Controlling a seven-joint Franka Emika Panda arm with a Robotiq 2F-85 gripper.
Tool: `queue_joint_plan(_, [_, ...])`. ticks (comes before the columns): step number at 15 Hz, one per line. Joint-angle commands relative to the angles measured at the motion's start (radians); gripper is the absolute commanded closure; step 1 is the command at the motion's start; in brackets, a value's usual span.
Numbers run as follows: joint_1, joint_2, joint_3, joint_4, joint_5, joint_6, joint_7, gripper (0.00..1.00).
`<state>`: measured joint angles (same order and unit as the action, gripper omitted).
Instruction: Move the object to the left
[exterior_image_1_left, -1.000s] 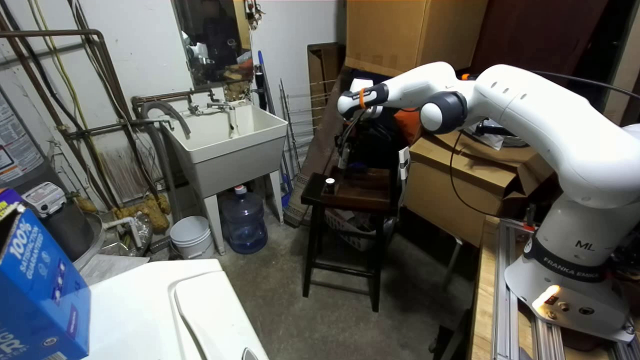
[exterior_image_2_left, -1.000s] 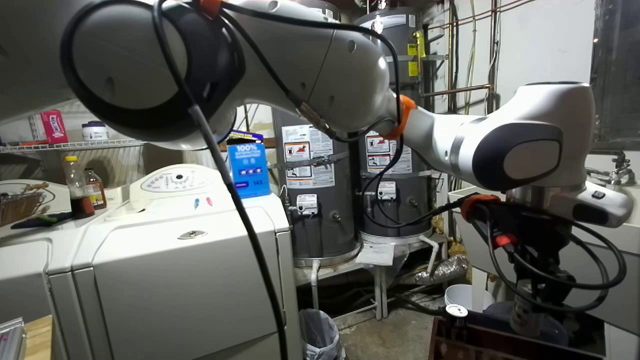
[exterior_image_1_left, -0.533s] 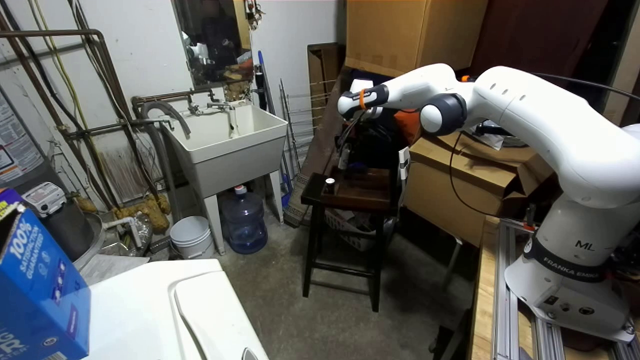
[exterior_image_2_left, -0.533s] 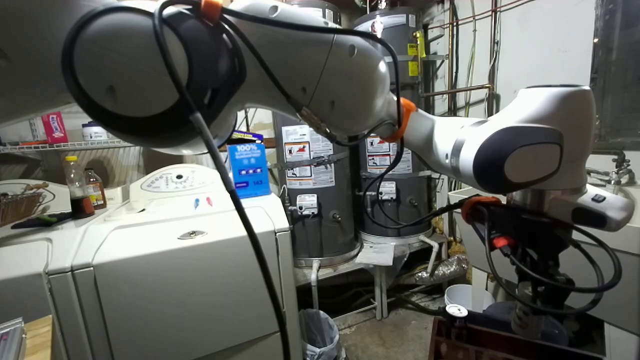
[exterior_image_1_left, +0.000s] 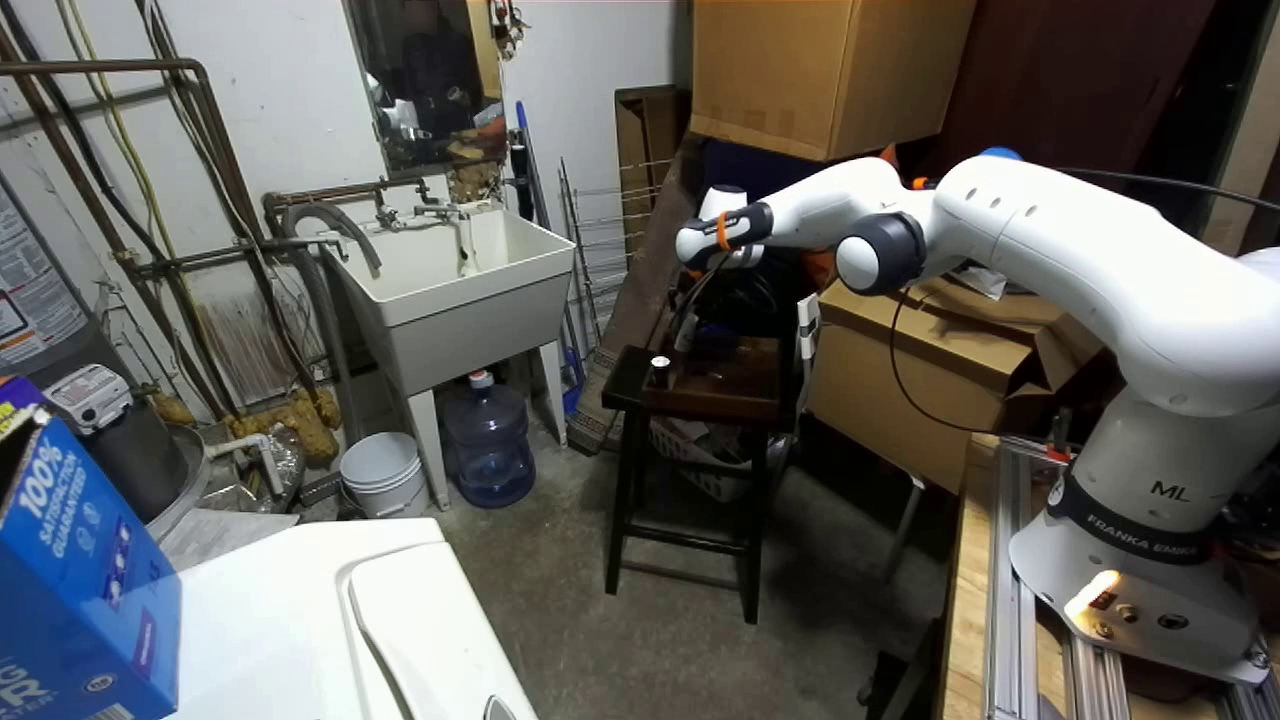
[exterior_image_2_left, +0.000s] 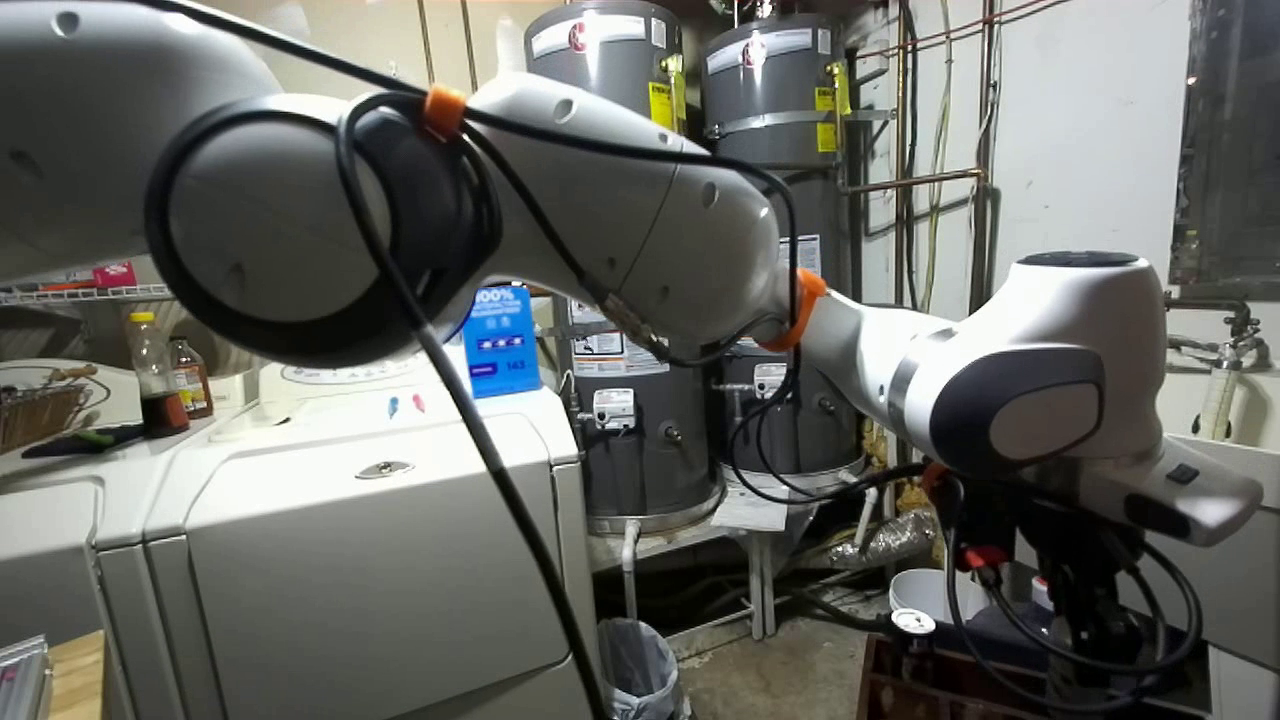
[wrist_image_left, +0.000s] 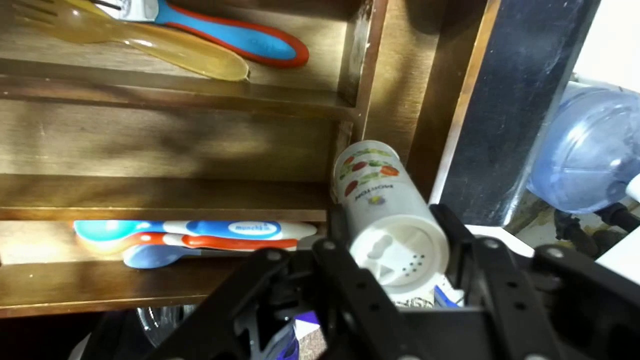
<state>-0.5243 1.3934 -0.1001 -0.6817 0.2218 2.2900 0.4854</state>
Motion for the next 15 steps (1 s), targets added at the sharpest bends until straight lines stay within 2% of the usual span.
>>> queue_joint_plan(1, [0.007,0.073,-0.002,0.121,0.018,-0.007,0.055,0.80])
queue_joint_plan(7, [0.003,0.115,-0.002,0.212,0.004,-0.024,0.121,0.80])
queue_joint_plan(11, [-0.006,0.149,0.033,0.243,0.014,-0.075,0.104,0.80])
queue_joint_plan(12, [0.000,0.095,0.039,0.141,0.011,-0.039,0.102,0.80])
queue_joint_plan(15, [0.003,0.102,0.036,0.145,0.007,-0.050,0.113,0.80])
